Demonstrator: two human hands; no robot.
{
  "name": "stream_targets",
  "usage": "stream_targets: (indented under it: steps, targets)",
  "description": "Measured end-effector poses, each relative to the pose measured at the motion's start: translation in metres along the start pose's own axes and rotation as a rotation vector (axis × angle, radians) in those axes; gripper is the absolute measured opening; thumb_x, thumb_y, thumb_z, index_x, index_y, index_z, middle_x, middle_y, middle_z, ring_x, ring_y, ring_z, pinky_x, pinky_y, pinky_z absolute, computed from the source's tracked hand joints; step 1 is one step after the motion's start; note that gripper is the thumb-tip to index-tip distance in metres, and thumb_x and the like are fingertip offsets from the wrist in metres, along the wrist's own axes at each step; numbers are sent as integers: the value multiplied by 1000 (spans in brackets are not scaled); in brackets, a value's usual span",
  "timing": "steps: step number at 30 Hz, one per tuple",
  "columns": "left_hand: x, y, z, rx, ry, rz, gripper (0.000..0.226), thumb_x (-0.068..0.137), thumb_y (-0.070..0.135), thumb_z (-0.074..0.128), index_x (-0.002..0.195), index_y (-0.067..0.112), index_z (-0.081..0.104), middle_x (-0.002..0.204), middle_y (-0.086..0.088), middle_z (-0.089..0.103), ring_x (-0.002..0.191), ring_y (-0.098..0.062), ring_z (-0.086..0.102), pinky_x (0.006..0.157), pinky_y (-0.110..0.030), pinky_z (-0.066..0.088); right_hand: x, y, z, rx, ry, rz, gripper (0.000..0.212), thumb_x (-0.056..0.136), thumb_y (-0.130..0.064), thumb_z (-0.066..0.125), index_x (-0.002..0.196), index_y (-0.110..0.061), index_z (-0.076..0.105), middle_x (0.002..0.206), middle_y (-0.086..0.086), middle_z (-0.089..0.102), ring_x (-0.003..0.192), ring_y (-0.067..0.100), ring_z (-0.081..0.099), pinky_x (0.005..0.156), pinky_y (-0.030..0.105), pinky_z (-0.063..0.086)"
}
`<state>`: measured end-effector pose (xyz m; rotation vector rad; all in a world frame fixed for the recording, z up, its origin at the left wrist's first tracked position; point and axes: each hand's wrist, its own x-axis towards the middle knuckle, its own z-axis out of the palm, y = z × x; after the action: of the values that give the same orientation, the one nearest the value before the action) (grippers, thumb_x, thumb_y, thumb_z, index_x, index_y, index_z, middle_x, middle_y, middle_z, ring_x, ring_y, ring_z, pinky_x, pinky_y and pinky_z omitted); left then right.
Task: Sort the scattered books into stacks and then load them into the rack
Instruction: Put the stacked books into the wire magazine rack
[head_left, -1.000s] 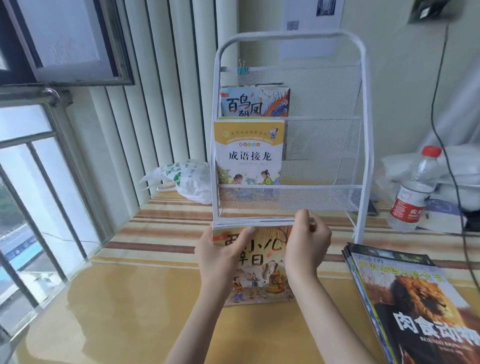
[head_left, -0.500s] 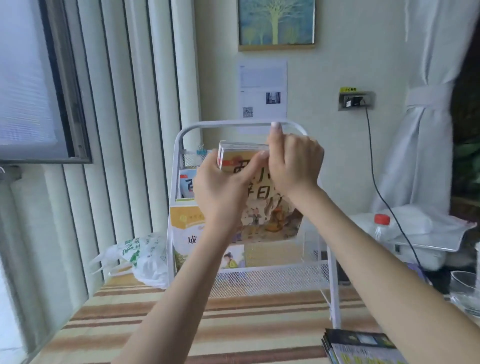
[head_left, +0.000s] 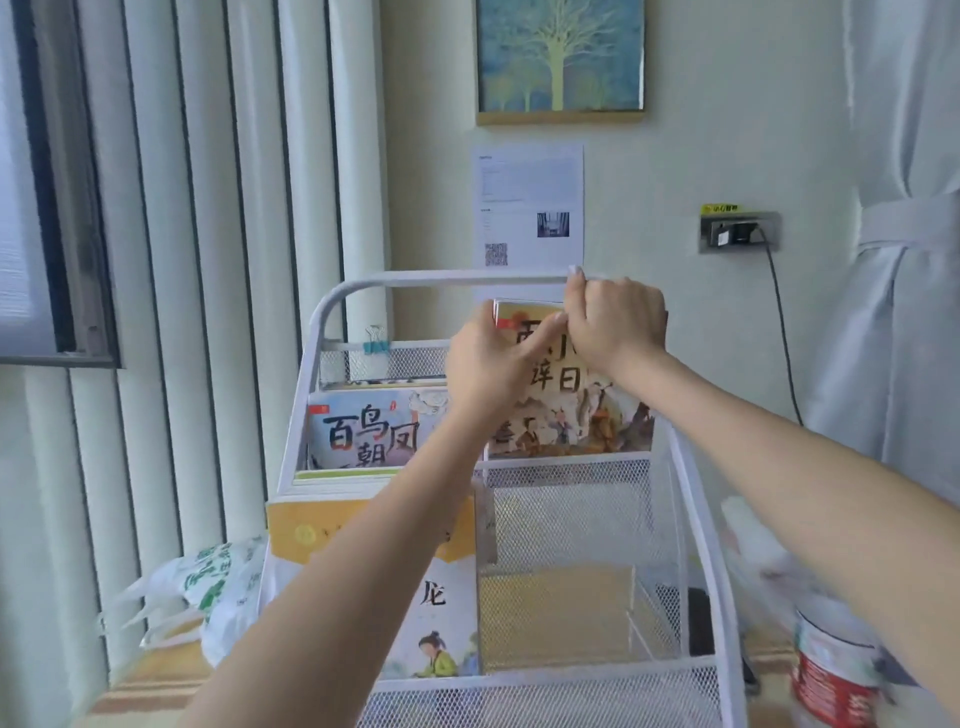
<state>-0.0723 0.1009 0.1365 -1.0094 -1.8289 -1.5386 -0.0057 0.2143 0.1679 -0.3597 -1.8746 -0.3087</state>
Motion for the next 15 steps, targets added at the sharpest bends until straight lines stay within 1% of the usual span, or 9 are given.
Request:
stream_targets:
  steps: [1,3,6,8,10,12,13,15]
  targets:
    - [0,-5,0,45,-3,41,51,77,55,67,100,11,54,83,6,61,76,-16,60,65,-30,47,-3,0,6,-8,-20,-1,63,102,-29,21,66,-4,67,70,12,65,61,30,59,55,29,30]
    - [-1,-12,1,128,-32,112,53,80,53,65,106,11,45,86,0,62,81,-23,60,68,-34,47,-7,-2,12,-25,-85,-16,63,102,-29,20,68,-4,67,69,13,64,66,31,60,58,31,32]
    - [1,-22,0,267,-95,97,50,82,56,60,103,12,47,88,-2,63,87,-28,60,75,-37,48,-11,-6,16,-57,-154,-54,63,102,-28,19,69,-2,66,72,18,65,67,31,57,61,33,35]
    - [2,-26,-1,346,-106,110,50,83,58,57,101,12,48,89,-3,64,86,-28,60,73,-35,45,-13,-9,16,-88,-157,-62,63,102,-28,19,68,-2,65,73,18,65,63,30,52,60,33,35]
    - [0,-26,-1,376,-96,135,50,84,58,56,99,11,48,86,-2,57,84,-28,57,67,-34,41,-15,-10,15,-106,-168,-54,63,102,-27,19,69,-2,66,69,17,64,59,28,47,58,32,33]
    - [-3,-26,0,380,-100,173,50,84,56,57,98,9,49,88,-2,48,88,-29,53,67,-33,37,-19,-11,14,-105,-190,-26,62,102,-27,19,72,-2,68,67,16,62,59,27,45,59,32,30]
    - [-3,-28,1,397,-112,198,50,85,55,57,98,7,50,91,-4,46,91,-29,51,70,-34,37,-22,-12,15,-97,-204,-15,62,102,-26,20,73,-2,68,69,18,62,60,27,44,59,32,30]
    - [-5,-32,3,504,-160,248,50,89,54,51,104,6,51,103,-8,46,102,-30,48,82,-37,38,-28,-11,20,-101,-224,-7,62,102,-27,19,73,-2,68,73,19,65,60,27,44,60,32,31]
